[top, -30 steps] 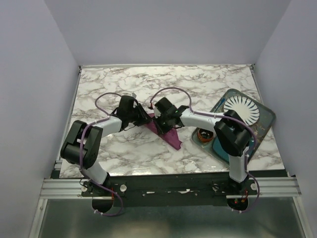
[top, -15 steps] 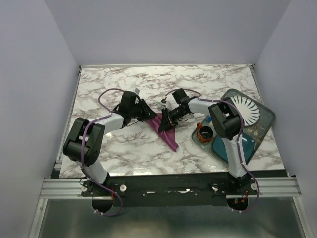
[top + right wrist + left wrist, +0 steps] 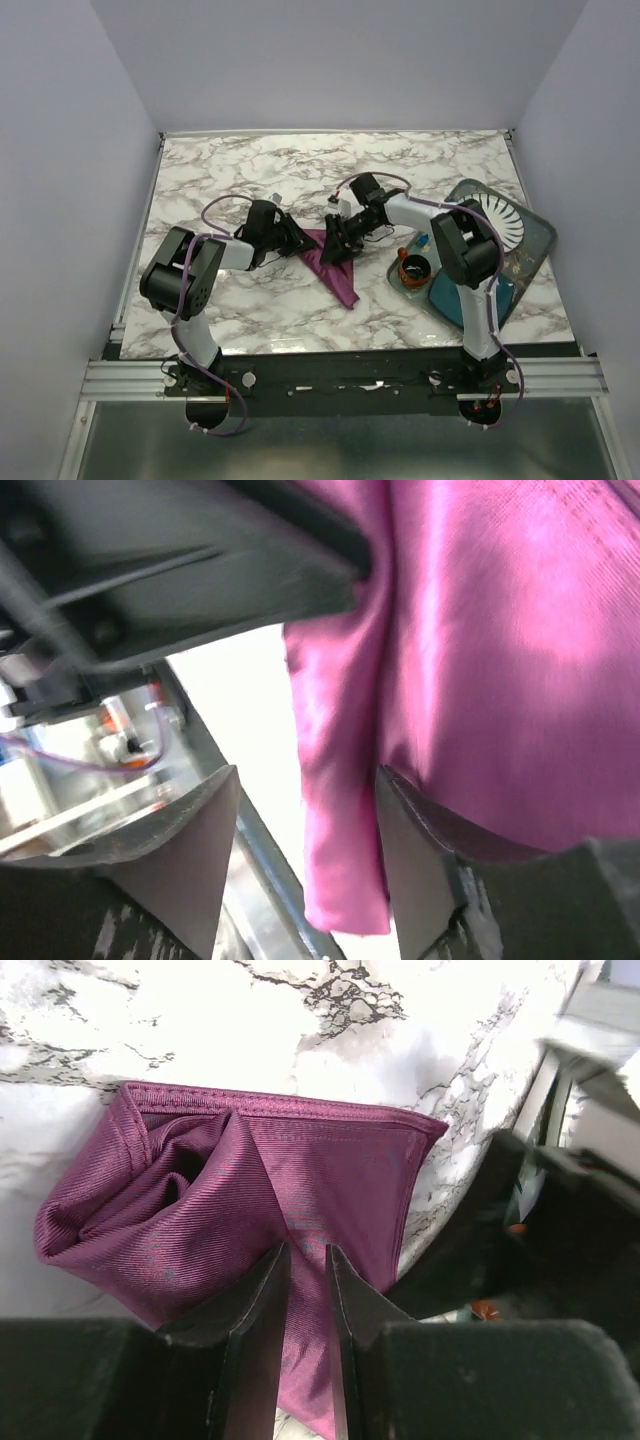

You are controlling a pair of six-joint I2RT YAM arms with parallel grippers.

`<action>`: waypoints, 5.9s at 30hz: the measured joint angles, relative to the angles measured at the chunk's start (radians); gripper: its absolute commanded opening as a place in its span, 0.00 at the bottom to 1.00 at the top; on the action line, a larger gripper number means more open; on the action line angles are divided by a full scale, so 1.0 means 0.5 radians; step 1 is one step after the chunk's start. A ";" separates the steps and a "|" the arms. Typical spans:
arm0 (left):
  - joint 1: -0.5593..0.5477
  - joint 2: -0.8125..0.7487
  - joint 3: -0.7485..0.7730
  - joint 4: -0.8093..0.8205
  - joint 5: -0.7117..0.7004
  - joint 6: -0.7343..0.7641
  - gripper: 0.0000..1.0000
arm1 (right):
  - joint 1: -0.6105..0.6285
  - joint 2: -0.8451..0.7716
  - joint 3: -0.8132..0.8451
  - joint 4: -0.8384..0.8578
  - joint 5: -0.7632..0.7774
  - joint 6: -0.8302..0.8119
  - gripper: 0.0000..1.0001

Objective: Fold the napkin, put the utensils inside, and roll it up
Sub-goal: Roll the napkin with the utensil

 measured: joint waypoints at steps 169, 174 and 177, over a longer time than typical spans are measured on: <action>-0.064 0.090 0.157 -0.096 0.051 -0.166 0.38 | 0.881 -0.340 -0.174 0.035 2.549 -0.272 0.40; -0.020 -0.039 0.225 -0.364 0.033 -0.028 0.40 | 0.736 -0.378 -0.201 0.097 2.216 -0.286 0.37; 0.033 -0.164 0.302 -0.536 0.004 0.051 0.40 | 0.587 -0.397 -0.201 0.101 1.855 -0.275 0.37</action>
